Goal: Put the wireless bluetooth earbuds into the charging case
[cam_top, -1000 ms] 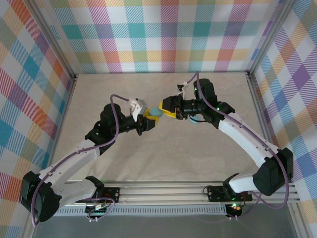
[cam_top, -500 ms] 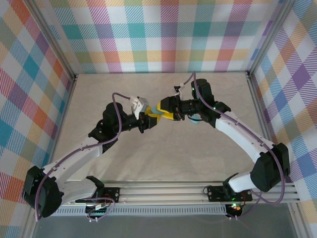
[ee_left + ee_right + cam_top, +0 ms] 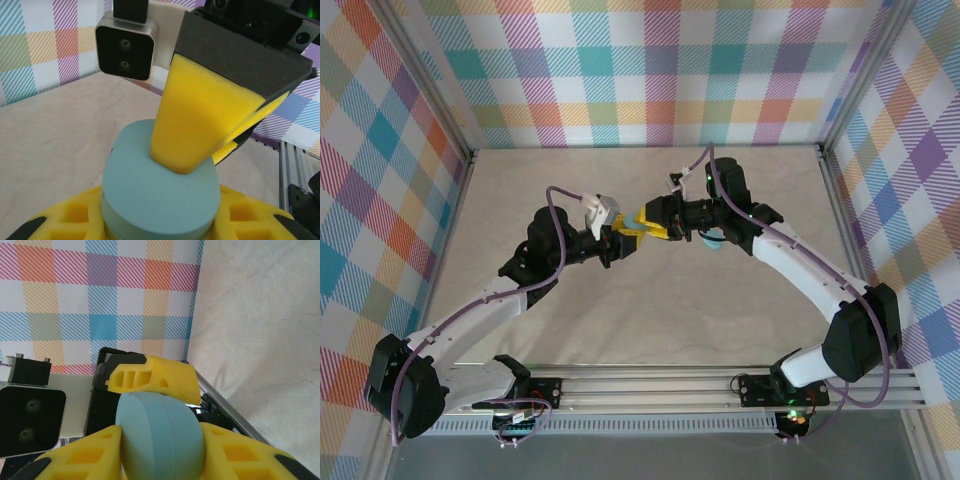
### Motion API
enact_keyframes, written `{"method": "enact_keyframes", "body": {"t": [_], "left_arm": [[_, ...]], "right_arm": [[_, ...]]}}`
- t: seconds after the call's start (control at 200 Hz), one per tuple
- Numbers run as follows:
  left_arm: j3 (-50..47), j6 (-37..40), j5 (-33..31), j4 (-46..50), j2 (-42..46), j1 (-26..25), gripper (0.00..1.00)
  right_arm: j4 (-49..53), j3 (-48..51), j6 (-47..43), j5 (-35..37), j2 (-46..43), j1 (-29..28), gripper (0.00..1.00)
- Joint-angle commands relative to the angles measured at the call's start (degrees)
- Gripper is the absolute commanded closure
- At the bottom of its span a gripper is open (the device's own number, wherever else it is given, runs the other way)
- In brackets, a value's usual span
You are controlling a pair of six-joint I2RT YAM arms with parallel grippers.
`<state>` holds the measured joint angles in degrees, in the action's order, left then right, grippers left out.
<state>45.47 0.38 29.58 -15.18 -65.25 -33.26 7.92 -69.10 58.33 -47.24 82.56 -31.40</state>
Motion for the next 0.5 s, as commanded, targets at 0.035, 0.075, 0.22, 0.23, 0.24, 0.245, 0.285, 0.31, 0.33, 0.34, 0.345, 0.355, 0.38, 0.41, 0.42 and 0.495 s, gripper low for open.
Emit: {"method": "enact_keyframes", "body": {"t": [0.035,0.075,0.22,0.23,0.24,0.245,0.285,0.31,0.33,0.34,0.345,0.355,0.38,0.41,0.42,0.495], "left_arm": [[-0.2,-0.1,-0.4,-1.0,0.6,-0.4,0.83],[-0.4,0.0,-0.7,-0.8,0.8,-0.5,0.78],[-0.7,0.9,-2.4,1.2,2.1,-0.4,0.56],[-0.7,1.0,-2.6,1.4,2.2,-0.4,0.55],[-0.7,1.2,-2.8,1.5,2.3,-0.4,0.54],[-0.7,1.2,-2.9,1.6,2.4,-0.4,0.53],[-1.0,1.6,-3.7,2.3,3.1,-0.4,0.47],[-1.2,1.9,-4.4,2.8,3.6,-0.4,0.44],[-1.4,2.1,-4.9,3.1,4.0,-0.4,0.42],[-1.4,2.2,-5.1,3.3,4.2,-0.4,0.41],[-1.4,2.2,-5.2,3.4,4.3,-0.4,0.40],[-1.6,2.3,-5.6,3.6,4.5,-0.3,0.39],[-1.8,2.5,-6.3,4.0,5.2,-0.3,0.37],[-2.1,2.7,-7.3,4.6,5.8,-0.3,0.34],[-2.2,2.7,-7.5,4.8,6.0,-0.2,0.33],[-2.9,3.3,-8.9,6.3,7.7,-0.1,0.31]], "right_arm": [[-3.3,0.0,1.5,-0.5,0.7,-0.2,0.69],[-3.8,0.2,1.8,-0.2,0.7,-0.1,0.69],[-4.1,0.9,2.4,1.2,0.4,1.3,0.71],[-4.1,0.9,2.4,1.3,0.4,1.4,0.71],[-4.3,1.0,2.5,1.3,0.3,1.5,0.71],[-4.3,1.1,2.5,1.5,0.3,1.6,0.71],[-4.2,1.4,2.6,2.3,0.2,2.3,0.72],[-4.3,1.5,2.8,2.8,0.1,2.7,0.73],[-4.4,1.7,2.8,3.2,0.1,3.0,0.73],[-4.5,1.8,2.8,3.4,0.1,3.1,0.73],[-4.6,1.9,2.8,3.6,0.1,3.3,0.73],[-4.7,2.0,2.7,3.8,0.1,3.4,0.73],[-5.1,2.2,2.4,4.4,0.1,3.8,0.72],[-5.3,2.5,2.0,5.0,0.5,4.4,0.72],[-5.3,2.7,1.9,5.1,0.7,4.5,0.72],[-5.8,3.7,1.9,5.9,2.5,5.7,0.73]]}}
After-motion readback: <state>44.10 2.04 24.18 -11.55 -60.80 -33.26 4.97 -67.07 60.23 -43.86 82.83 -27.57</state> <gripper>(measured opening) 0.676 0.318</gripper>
